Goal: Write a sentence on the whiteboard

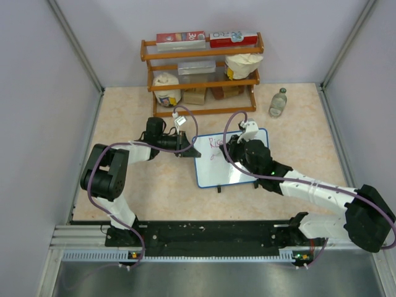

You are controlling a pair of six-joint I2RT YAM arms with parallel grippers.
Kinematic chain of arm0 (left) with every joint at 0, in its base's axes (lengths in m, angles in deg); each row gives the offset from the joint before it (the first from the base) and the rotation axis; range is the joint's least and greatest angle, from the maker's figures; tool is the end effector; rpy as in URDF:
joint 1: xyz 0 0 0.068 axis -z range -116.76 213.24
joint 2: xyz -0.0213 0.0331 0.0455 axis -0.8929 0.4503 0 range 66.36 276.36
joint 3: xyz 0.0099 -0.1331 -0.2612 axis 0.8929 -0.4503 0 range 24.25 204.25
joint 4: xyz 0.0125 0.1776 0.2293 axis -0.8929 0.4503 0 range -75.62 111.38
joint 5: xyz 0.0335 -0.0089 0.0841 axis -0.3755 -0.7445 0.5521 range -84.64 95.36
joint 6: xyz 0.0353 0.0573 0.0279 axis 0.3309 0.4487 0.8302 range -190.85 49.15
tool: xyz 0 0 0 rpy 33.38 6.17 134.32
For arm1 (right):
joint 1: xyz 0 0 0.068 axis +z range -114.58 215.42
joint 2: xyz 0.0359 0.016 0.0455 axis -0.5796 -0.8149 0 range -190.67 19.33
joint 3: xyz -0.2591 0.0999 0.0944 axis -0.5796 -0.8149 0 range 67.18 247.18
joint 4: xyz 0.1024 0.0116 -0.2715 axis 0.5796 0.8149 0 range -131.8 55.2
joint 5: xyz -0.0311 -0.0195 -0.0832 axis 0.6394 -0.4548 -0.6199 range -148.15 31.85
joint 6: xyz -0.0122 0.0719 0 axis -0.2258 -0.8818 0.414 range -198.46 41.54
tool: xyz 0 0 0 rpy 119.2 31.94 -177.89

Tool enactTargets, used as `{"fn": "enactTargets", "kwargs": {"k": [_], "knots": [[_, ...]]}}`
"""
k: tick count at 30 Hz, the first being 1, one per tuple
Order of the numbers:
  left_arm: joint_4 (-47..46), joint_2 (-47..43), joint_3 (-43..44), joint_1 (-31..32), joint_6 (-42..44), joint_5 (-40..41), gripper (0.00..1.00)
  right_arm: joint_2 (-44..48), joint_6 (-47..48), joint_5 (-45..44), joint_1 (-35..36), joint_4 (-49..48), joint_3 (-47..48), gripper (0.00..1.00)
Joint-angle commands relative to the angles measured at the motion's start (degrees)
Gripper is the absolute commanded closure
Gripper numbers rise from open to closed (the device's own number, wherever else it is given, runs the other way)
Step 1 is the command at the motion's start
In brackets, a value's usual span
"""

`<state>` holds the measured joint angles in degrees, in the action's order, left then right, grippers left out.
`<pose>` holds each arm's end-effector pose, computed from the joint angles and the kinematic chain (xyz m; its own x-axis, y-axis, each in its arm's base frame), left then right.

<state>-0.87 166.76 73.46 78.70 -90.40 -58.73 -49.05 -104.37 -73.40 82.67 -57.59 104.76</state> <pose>0.3443 -0.1517 0.1578 -0.8069 0.0713 -0.5863 0.5819 0.2663 -0.7684 0.2225 0.2171 0.2547 -0.3924 0.1966 -0.8985 -0.4053 0.8399 0.3608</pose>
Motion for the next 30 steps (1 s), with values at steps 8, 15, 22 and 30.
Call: {"fn": "enactTargets", "kwargs": {"k": [8, 15, 22, 30], "knots": [[1.89, 0.5, -2.01, 0.62, 4.52, 6.18, 1.0, 0.53, 1.13, 0.04, 0.48, 0.41, 0.3, 1.0], [1.97, 0.41, -2.01, 0.62, 4.61, 6.26, 1.0, 0.97, 0.77, 1.0, 0.66, 0.94, -1.63, 1.0], [1.97, 0.32, -2.1, 0.62, 4.61, 6.26, 1.0, 1.41, 0.34, 1.62, 0.66, 1.38, -3.74, 1.0], [1.97, 0.23, -2.1, 0.62, 4.61, 6.26, 1.0, 2.37, 0.25, 2.32, 0.66, 2.08, -5.33, 1.0]]}}
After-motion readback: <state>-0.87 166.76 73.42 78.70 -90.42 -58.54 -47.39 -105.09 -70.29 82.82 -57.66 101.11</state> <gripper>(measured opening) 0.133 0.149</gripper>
